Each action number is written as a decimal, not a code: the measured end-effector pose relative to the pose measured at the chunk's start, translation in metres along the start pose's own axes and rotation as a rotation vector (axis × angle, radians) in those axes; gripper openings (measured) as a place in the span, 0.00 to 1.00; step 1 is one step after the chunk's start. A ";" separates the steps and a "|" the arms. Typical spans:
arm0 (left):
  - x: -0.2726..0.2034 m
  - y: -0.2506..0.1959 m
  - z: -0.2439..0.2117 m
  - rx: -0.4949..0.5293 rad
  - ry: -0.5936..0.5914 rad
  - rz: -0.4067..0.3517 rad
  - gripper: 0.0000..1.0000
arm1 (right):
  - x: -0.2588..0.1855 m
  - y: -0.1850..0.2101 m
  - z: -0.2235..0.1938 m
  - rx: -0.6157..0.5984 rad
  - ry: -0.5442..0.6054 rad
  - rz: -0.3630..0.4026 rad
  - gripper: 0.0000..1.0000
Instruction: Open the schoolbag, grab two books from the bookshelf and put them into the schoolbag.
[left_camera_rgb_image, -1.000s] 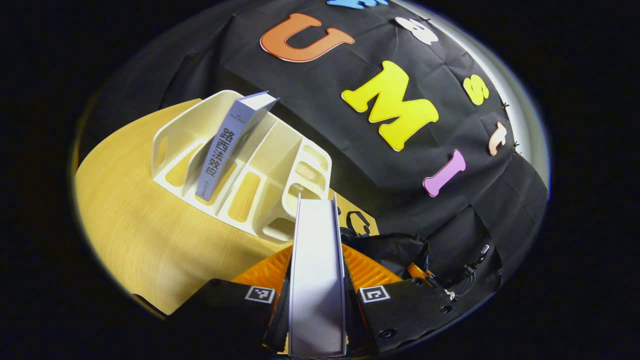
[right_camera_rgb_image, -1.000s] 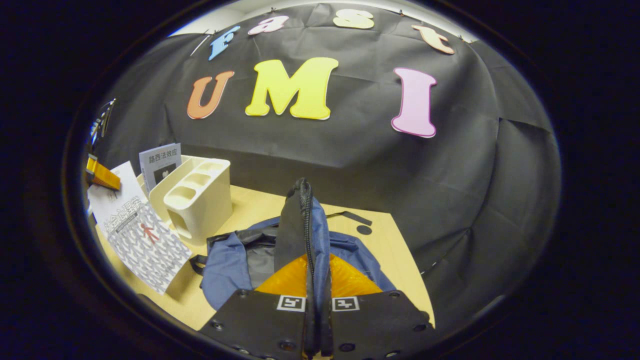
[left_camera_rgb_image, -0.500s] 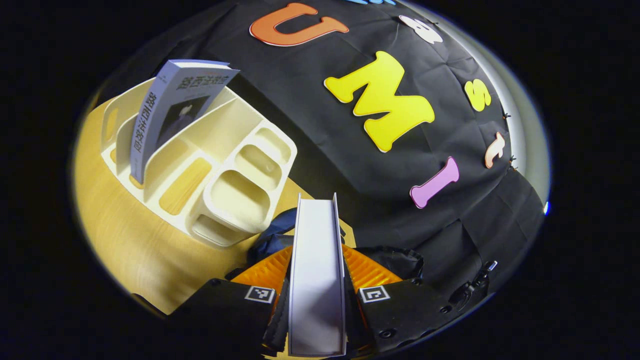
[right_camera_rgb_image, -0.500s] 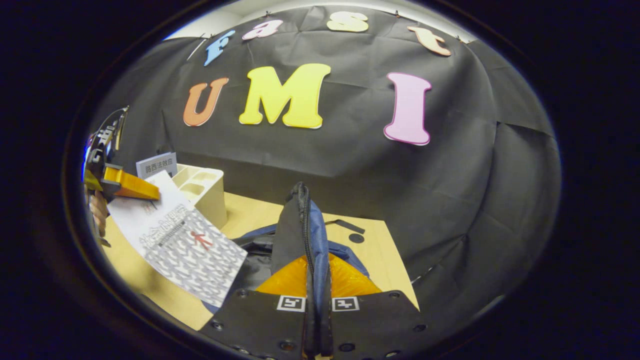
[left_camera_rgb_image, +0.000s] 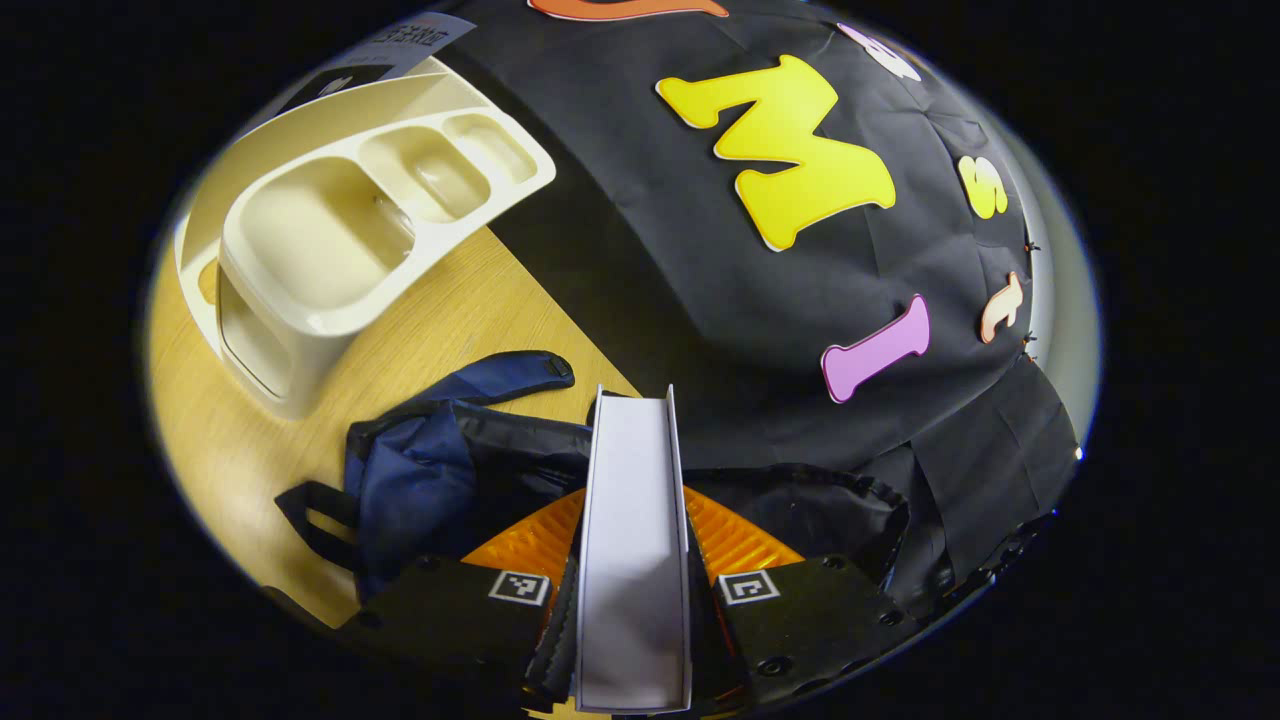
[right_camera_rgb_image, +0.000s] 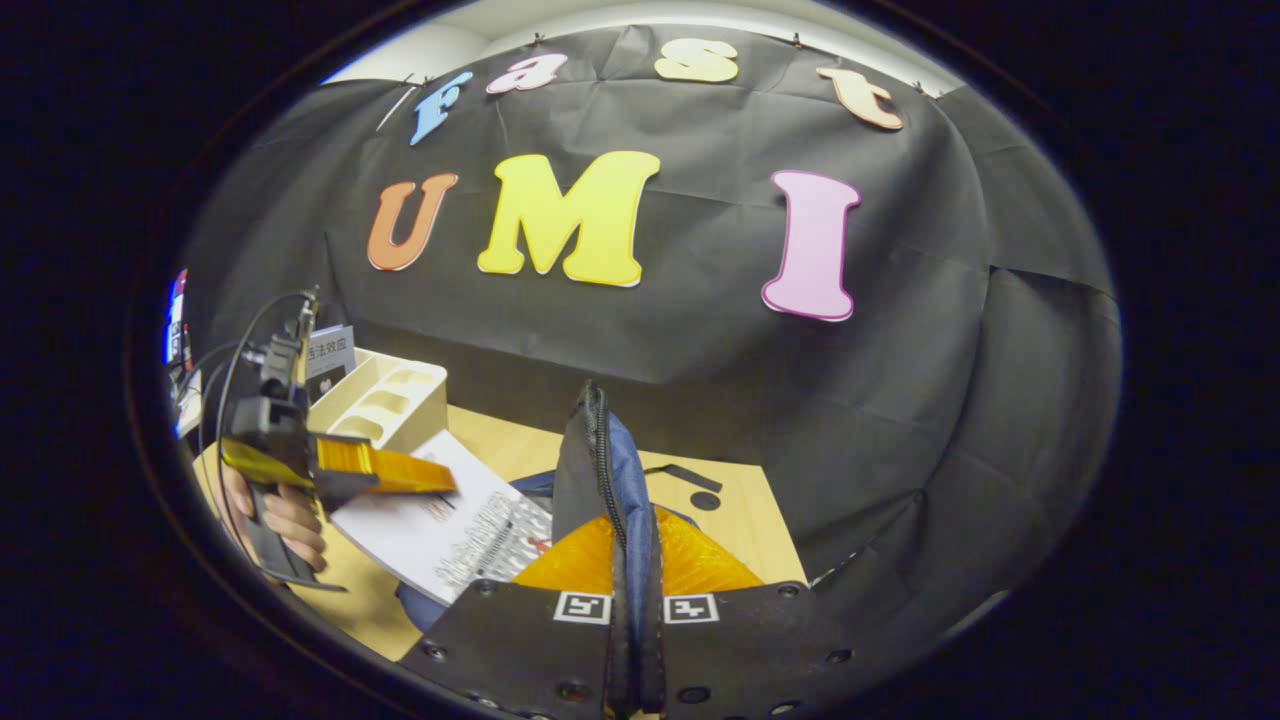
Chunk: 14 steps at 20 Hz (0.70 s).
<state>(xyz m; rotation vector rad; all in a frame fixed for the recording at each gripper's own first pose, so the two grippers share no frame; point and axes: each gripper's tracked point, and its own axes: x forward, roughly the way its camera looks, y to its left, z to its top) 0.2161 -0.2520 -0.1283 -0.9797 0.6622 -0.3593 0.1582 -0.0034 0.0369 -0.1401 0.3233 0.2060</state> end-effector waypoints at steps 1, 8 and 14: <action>0.006 0.006 -0.010 -0.006 0.006 0.000 0.47 | 0.000 0.001 -0.002 0.002 -0.002 0.002 0.05; 0.014 0.044 -0.043 0.163 -0.118 0.058 0.48 | -0.006 0.013 -0.006 0.022 -0.044 0.019 0.05; 0.036 0.041 -0.058 0.135 -0.110 0.041 0.49 | -0.012 0.018 -0.006 0.025 -0.071 0.026 0.05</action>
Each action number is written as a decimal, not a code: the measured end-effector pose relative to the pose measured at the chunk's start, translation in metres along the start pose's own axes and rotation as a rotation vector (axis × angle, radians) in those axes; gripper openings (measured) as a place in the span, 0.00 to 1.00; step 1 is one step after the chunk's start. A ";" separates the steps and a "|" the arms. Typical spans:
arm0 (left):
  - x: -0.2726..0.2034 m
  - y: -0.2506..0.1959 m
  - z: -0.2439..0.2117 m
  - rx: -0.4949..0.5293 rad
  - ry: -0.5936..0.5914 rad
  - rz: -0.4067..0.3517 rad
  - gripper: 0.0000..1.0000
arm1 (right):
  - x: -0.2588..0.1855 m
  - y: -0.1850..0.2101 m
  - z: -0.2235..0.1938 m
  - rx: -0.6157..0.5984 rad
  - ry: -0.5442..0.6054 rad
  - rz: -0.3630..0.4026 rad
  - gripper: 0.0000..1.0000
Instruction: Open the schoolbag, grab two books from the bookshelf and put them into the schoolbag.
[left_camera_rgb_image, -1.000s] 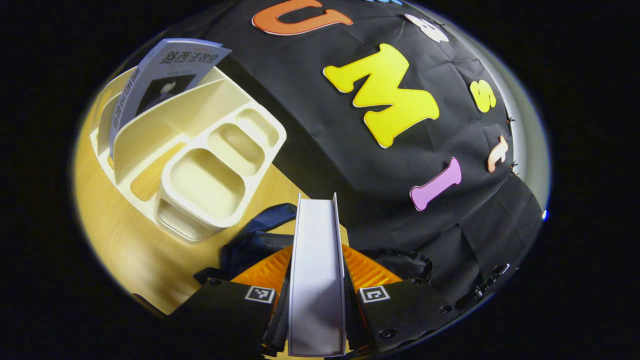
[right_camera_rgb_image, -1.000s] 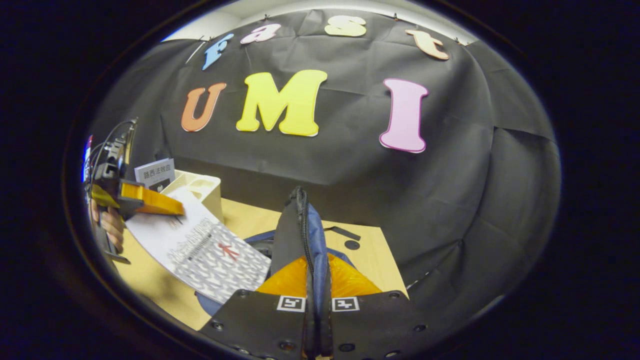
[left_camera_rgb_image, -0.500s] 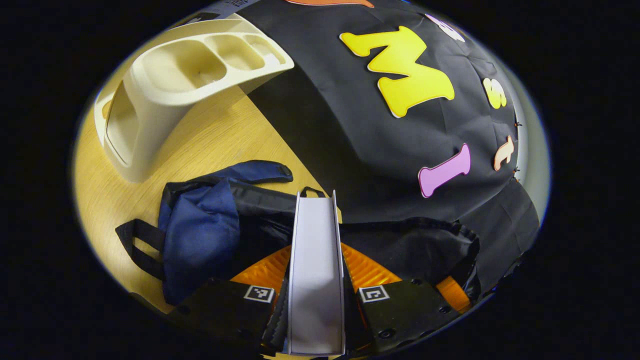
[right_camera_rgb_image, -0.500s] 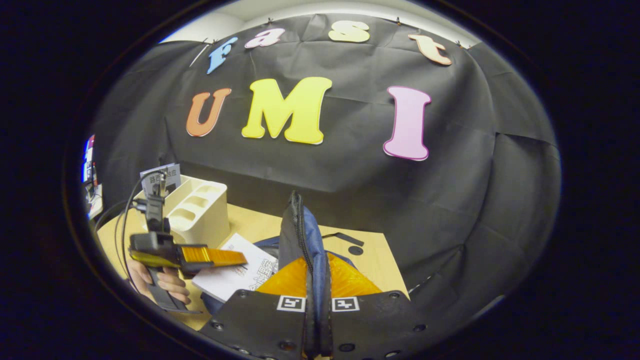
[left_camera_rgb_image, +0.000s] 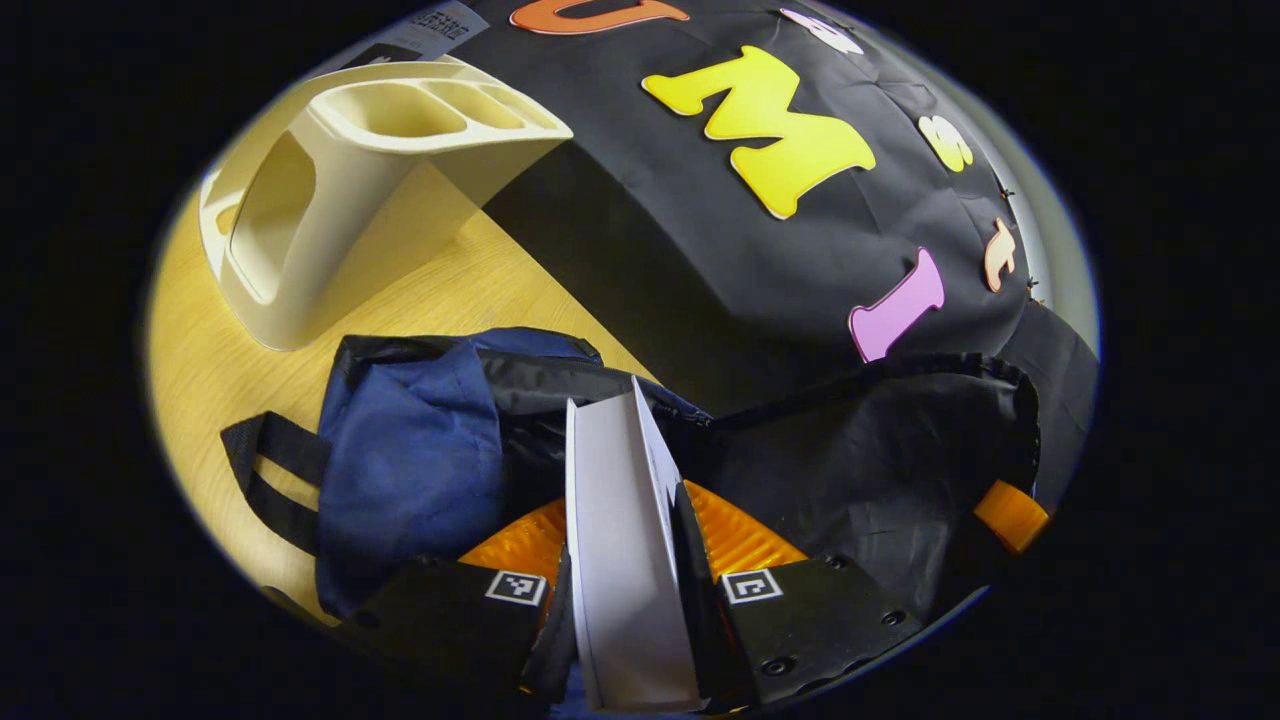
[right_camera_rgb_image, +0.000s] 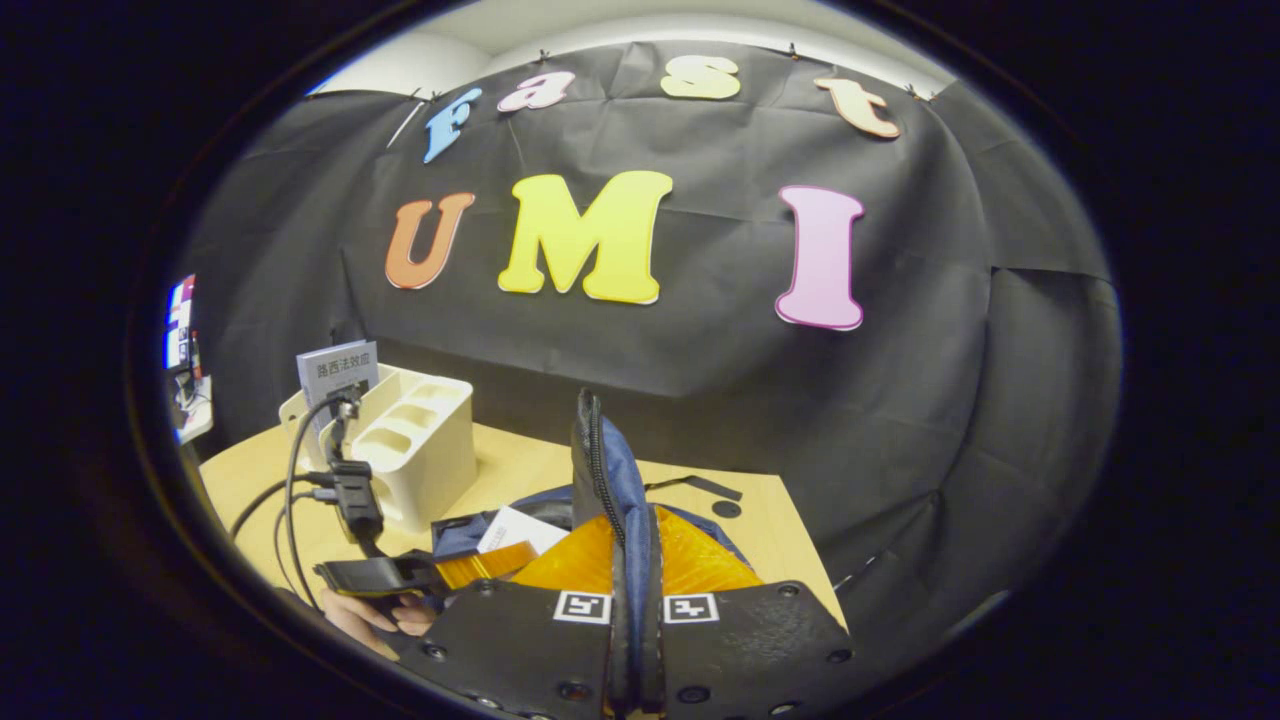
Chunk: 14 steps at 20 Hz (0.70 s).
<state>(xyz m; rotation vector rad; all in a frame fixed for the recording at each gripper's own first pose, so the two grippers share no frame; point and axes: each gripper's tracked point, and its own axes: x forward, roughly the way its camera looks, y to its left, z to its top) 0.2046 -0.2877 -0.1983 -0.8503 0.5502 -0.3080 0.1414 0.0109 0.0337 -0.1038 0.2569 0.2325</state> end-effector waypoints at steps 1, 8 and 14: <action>0.005 -0.003 -0.004 -0.004 0.002 -0.003 0.49 | -0.001 0.001 -0.002 0.011 0.003 0.007 0.05; 0.028 -0.019 -0.020 -0.019 -0.036 -0.001 0.50 | -0.006 0.001 -0.007 0.044 -0.006 0.026 0.05; 0.030 0.004 -0.036 0.047 0.056 0.076 0.83 | 0.001 -0.007 -0.023 0.076 0.038 0.005 0.05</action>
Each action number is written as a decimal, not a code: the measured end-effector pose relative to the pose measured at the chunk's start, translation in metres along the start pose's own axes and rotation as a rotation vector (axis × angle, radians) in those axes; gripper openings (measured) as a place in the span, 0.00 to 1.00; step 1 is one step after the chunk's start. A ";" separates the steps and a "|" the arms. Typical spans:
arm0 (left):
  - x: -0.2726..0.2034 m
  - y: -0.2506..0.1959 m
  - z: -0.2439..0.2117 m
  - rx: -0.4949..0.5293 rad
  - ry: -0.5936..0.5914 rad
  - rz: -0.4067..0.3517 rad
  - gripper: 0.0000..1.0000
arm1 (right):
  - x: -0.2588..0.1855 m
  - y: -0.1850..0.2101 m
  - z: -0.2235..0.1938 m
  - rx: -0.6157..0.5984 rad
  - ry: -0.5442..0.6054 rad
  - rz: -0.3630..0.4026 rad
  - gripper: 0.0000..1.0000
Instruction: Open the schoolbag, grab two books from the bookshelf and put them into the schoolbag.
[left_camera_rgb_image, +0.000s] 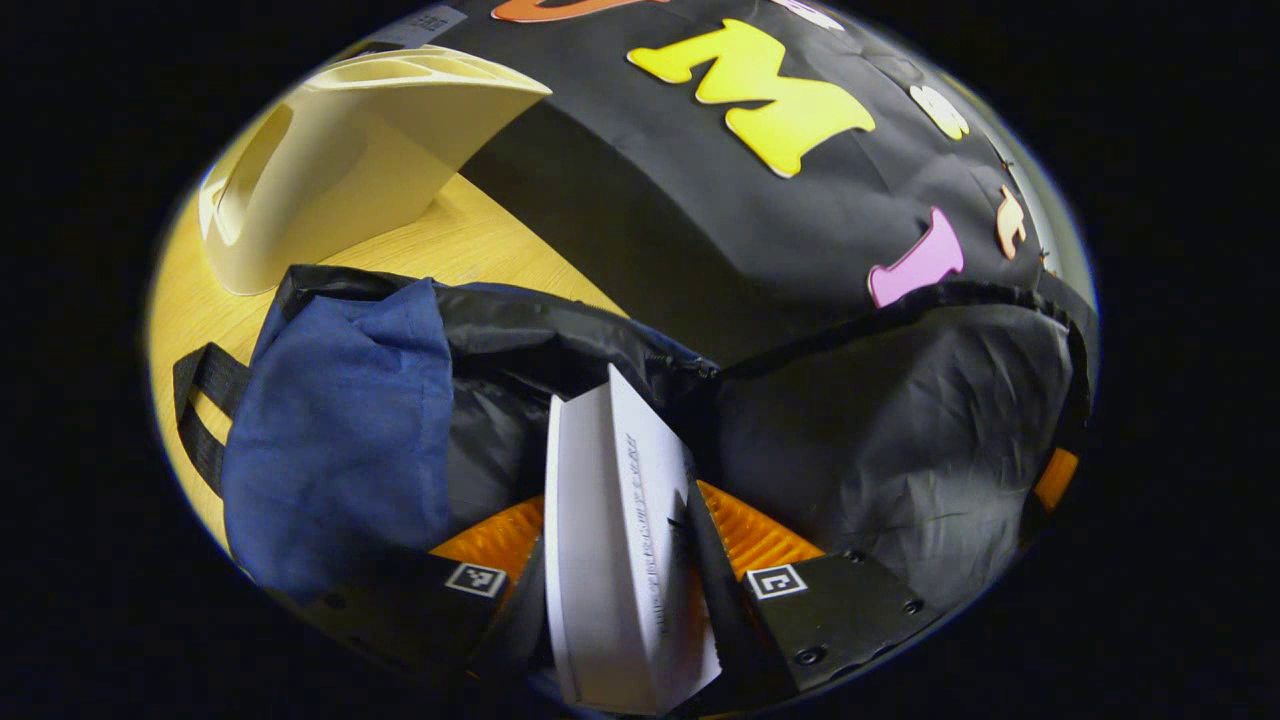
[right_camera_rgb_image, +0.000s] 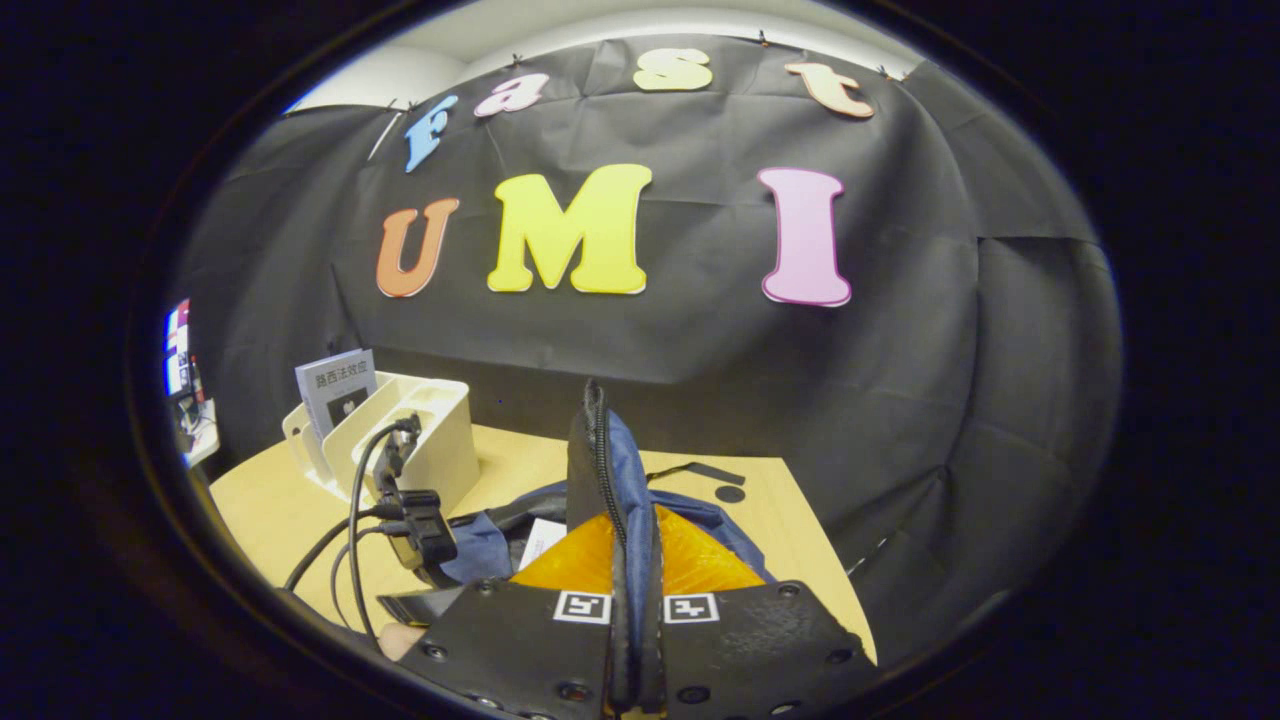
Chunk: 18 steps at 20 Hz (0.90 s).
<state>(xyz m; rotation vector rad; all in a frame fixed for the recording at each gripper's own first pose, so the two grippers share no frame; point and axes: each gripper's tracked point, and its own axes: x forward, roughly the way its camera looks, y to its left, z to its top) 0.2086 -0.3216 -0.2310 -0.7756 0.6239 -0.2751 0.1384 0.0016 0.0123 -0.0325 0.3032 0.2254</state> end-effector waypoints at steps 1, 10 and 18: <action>-0.001 0.004 -0.004 -0.018 0.025 0.006 0.78 | 0.001 0.000 -0.004 0.005 0.011 -0.001 0.05; -0.044 0.031 0.026 0.187 0.066 0.081 0.84 | -0.002 -0.001 -0.011 -0.001 0.045 -0.041 0.05; -0.119 0.061 0.105 0.439 -0.053 0.147 0.83 | 0.001 0.013 -0.015 0.004 0.043 -0.078 0.05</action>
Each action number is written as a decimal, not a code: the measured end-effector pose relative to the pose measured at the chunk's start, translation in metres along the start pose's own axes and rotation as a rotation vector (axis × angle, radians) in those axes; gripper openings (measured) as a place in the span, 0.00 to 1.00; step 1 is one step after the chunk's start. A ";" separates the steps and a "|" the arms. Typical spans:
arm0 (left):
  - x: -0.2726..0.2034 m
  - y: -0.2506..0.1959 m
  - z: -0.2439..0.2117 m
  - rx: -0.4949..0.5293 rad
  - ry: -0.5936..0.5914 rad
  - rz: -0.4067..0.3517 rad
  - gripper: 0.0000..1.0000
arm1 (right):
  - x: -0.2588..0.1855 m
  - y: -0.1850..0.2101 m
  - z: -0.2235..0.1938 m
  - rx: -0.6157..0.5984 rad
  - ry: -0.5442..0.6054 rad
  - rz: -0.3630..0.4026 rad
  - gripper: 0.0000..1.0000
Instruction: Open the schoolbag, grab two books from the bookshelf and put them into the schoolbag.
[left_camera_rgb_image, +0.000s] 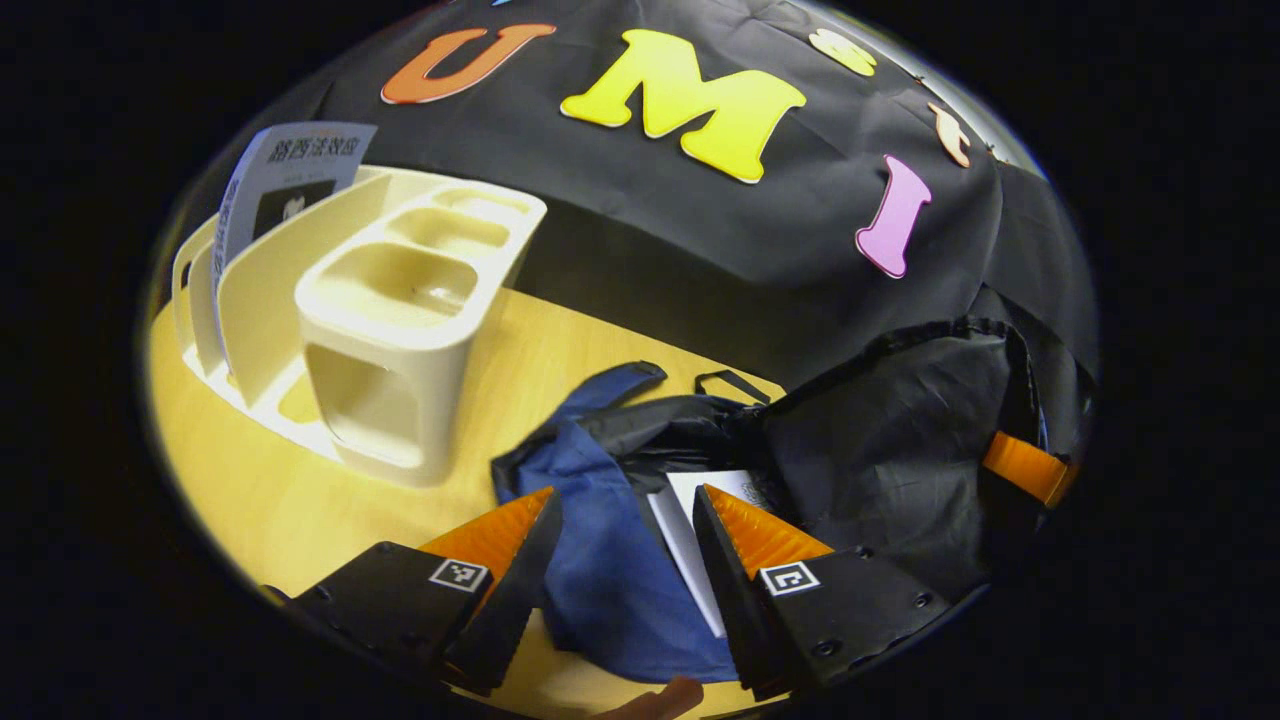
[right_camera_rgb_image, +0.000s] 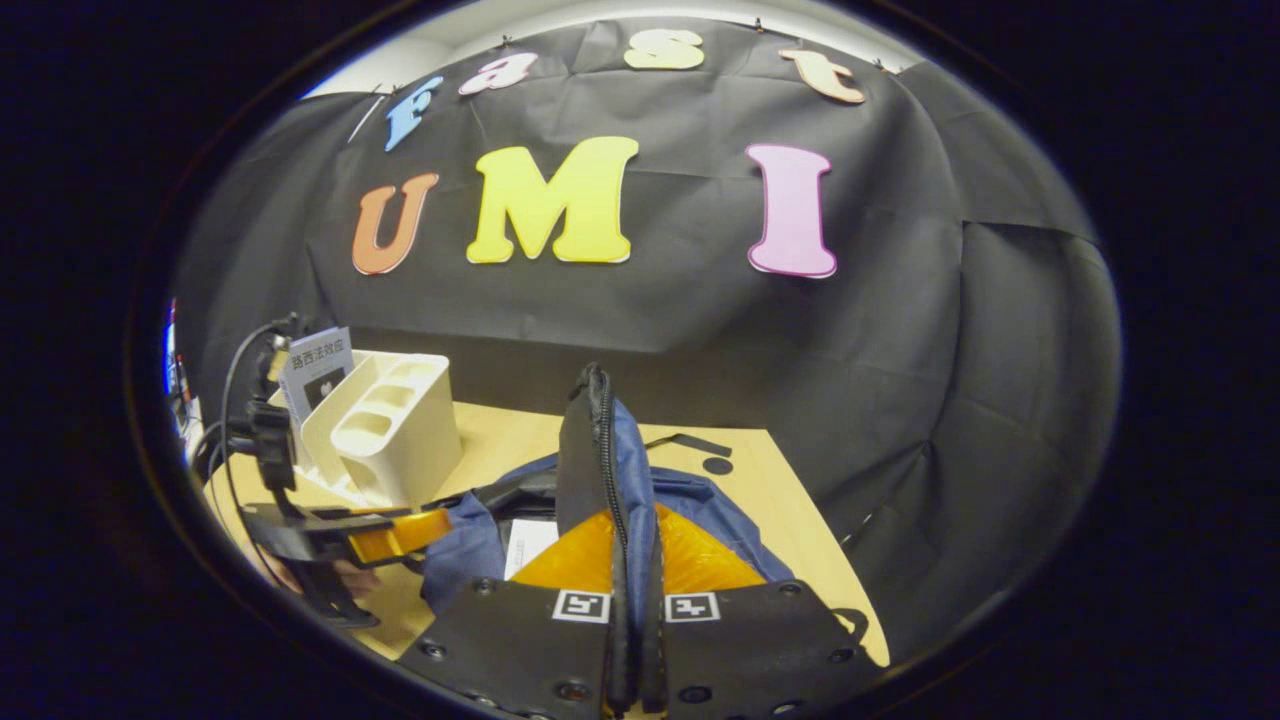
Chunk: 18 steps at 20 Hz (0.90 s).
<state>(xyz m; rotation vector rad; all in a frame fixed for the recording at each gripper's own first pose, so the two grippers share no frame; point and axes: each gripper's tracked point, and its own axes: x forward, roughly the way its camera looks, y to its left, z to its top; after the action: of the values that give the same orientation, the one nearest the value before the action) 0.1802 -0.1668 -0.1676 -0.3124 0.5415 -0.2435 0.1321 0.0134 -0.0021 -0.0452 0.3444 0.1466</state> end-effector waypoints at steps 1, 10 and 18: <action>-0.010 0.008 0.010 0.030 -0.016 0.008 0.83 | 0.002 0.003 -0.002 -0.002 0.001 -0.005 0.05; -0.088 0.086 0.111 0.175 -0.251 0.068 0.83 | 0.010 0.018 -0.012 0.016 -0.005 -0.025 0.05; -0.127 0.164 0.218 0.248 -0.419 0.200 0.82 | 0.012 0.043 -0.014 -0.027 -0.008 0.011 0.05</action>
<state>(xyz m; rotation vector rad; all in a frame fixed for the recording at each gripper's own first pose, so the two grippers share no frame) 0.2154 0.0736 0.0106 -0.0612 0.1230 -0.0461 0.1324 0.0568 -0.0197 -0.0697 0.3344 0.1628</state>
